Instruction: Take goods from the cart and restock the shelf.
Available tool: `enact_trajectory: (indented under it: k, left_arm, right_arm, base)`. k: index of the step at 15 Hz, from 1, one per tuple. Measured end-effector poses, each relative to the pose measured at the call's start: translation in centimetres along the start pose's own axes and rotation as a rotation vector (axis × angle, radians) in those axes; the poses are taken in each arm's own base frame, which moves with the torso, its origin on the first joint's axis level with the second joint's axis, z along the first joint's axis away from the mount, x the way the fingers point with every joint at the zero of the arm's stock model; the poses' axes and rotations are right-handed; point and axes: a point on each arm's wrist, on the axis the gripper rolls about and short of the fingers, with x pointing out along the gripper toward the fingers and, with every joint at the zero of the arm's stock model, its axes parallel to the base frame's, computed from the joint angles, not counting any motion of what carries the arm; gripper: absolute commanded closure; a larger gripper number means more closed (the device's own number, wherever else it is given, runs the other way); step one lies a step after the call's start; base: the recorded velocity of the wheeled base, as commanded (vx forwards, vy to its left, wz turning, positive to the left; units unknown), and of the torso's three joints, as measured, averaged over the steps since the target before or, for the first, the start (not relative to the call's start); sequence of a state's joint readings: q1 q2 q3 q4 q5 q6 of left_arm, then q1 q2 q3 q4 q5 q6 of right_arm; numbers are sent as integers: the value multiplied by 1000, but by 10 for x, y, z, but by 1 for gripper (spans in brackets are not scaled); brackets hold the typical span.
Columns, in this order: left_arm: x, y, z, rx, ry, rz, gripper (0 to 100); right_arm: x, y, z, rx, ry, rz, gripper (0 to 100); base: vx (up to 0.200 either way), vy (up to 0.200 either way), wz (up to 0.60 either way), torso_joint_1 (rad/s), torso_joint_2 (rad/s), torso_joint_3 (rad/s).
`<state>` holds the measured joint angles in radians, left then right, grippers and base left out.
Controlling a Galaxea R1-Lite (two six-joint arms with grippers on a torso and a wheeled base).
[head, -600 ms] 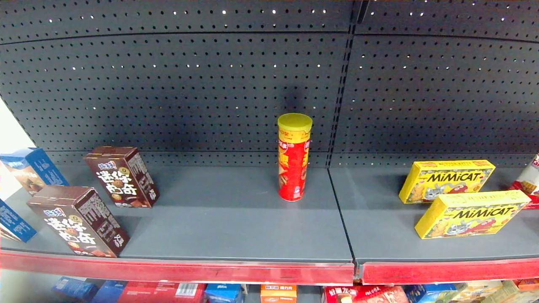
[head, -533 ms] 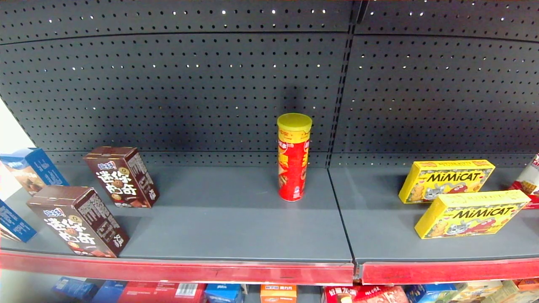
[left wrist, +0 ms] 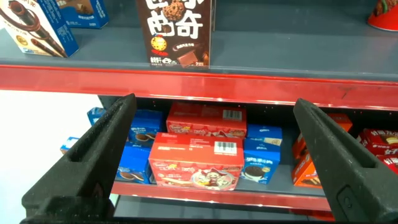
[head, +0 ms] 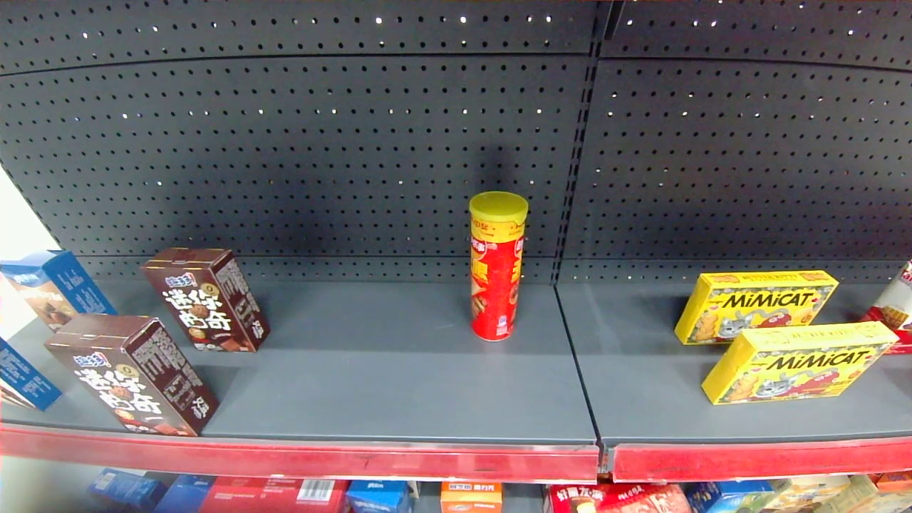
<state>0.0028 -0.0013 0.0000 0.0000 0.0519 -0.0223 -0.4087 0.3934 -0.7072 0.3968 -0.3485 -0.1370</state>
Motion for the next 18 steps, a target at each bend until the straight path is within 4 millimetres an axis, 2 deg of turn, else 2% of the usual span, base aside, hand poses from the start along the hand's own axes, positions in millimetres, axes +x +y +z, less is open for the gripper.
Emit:
enact_trajectory:
  k: [4, 9, 16, 18]
  left_arm:
    - [0, 0, 0, 0, 0, 0, 0]
    - [0, 0, 0, 0, 0, 0, 0]
    - [0, 0, 0, 0, 0, 0, 0]
    - [0, 0, 0, 1, 0, 0, 0]
  right_arm:
    - [-9, -1, -3, -86, 4, -18, 0]
    - [-20, -4, -23, -97, -35, -7, 0]
    - [-29, -5, -30, -188, -72, -36, 0]
    - [-31, -5, -32, -187, -81, -41, 0]
  base:
    - [0, 0, 0, 0, 0, 0]
    - [0, 0, 0, 0, 0, 0]
    - [0, 0, 0, 0, 0, 0]
    - [0, 0, -600, 5, 2, 5]
